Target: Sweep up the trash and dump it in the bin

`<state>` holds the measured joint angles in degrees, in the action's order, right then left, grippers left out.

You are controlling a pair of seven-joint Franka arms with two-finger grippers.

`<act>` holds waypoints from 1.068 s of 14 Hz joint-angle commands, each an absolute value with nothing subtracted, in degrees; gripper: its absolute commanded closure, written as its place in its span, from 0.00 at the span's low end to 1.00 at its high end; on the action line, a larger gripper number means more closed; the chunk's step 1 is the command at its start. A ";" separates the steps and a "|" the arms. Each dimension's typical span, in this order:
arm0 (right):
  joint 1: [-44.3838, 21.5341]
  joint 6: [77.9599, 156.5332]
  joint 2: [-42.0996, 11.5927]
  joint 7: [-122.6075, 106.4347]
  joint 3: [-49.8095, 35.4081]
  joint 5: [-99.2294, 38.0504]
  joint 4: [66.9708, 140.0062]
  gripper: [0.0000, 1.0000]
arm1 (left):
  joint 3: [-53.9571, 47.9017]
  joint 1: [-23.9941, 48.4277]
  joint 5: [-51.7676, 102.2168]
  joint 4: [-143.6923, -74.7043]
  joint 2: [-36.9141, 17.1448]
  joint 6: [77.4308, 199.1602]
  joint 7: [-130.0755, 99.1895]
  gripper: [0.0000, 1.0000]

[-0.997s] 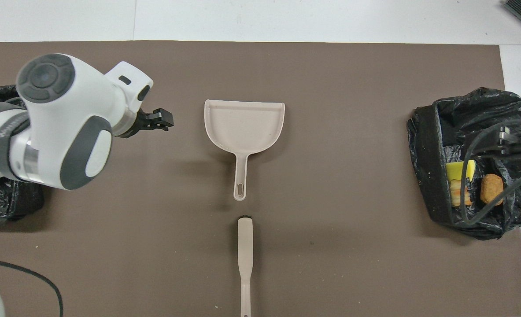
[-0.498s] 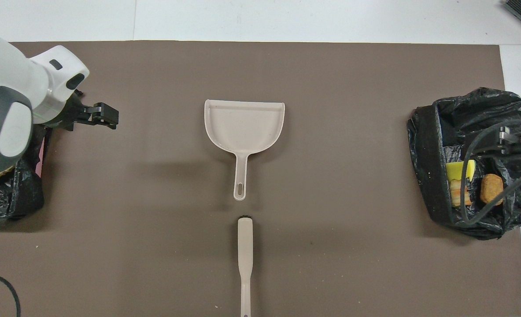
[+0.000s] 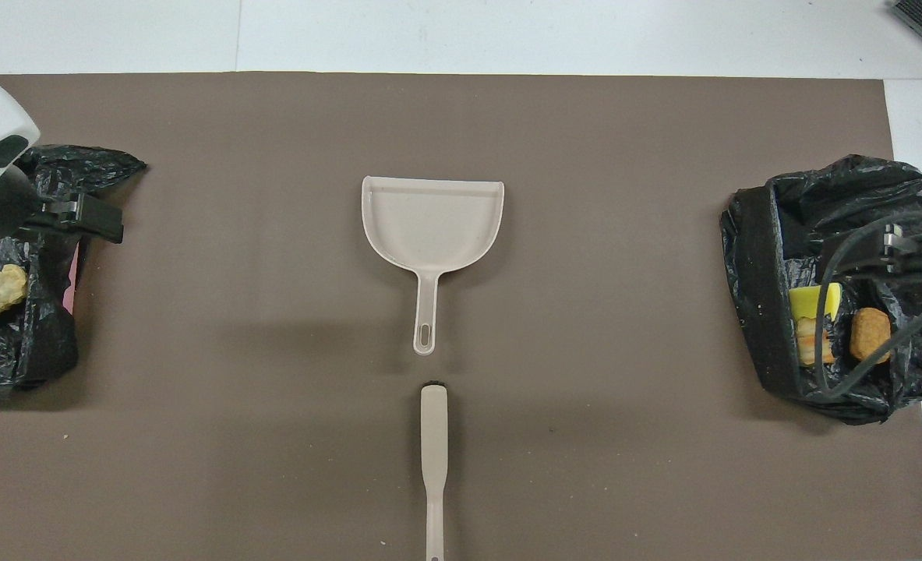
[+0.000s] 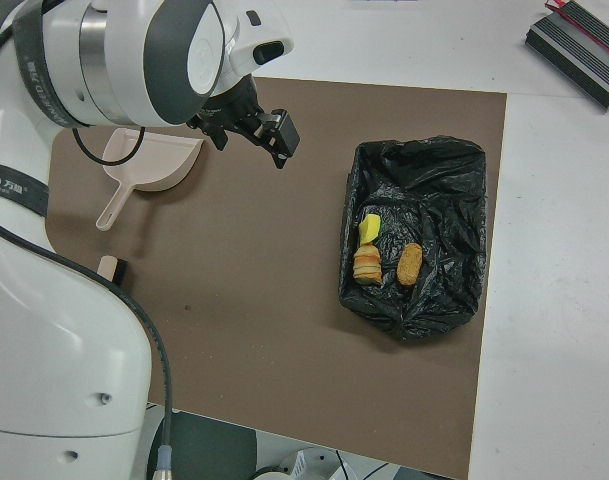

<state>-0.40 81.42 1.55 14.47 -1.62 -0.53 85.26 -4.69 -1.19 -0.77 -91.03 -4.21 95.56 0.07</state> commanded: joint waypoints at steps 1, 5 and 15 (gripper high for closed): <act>-0.17 81.83 2.02 12.92 -1.32 -1.32 85.52 0.00 | -5.19 -2.37 0.09 -90.62 -0.36 91.24 1.49 0.00; -0.17 81.74 2.02 13.01 -1.32 -1.32 85.52 0.00 | -5.27 -2.73 0.09 -91.76 0.97 90.88 5.62 0.00; -0.18 81.83 2.02 13.10 -1.32 -1.32 85.52 0.00 | -5.10 -3.16 1.49 -91.67 1.67 88.87 5.53 0.00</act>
